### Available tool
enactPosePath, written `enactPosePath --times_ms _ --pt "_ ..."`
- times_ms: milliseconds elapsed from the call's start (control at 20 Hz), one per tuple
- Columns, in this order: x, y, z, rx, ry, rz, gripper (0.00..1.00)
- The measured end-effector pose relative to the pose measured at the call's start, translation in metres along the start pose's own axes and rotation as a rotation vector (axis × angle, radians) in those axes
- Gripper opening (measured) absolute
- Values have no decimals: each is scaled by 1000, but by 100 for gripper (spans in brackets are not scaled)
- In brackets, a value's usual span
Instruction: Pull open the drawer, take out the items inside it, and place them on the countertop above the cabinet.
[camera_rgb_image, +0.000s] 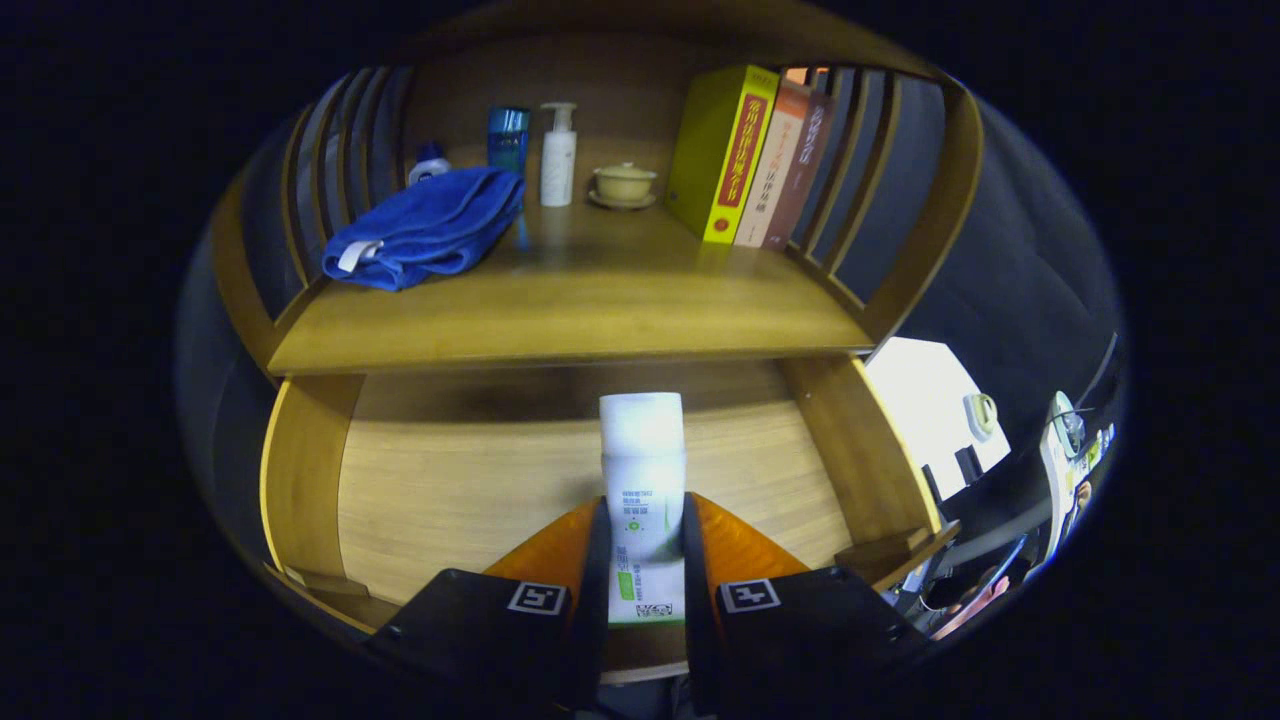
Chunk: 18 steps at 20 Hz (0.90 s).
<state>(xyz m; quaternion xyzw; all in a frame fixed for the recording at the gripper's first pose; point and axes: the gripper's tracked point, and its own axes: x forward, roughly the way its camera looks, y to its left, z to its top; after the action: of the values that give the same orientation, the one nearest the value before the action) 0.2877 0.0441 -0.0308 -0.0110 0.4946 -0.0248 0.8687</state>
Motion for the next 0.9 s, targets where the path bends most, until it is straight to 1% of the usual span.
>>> enactPosePath --times_ms 100,300,400,500,600,700,800,900 --pt "-16 -8 13 19 -56 -22 42" --pt "-41 -25 57 16 -193 -86 42" --pt "-40 -21 82 26 -237 -72 42" --pt "-31 -18 107 37 -261 -61 42" --pt "-16 -14 131 21 -281 -44 42" --pt "2 -4 152 24 -297 -8 42" --pt "21 7 165 46 -304 35 42" --pt "40 8 175 46 -302 47 42"
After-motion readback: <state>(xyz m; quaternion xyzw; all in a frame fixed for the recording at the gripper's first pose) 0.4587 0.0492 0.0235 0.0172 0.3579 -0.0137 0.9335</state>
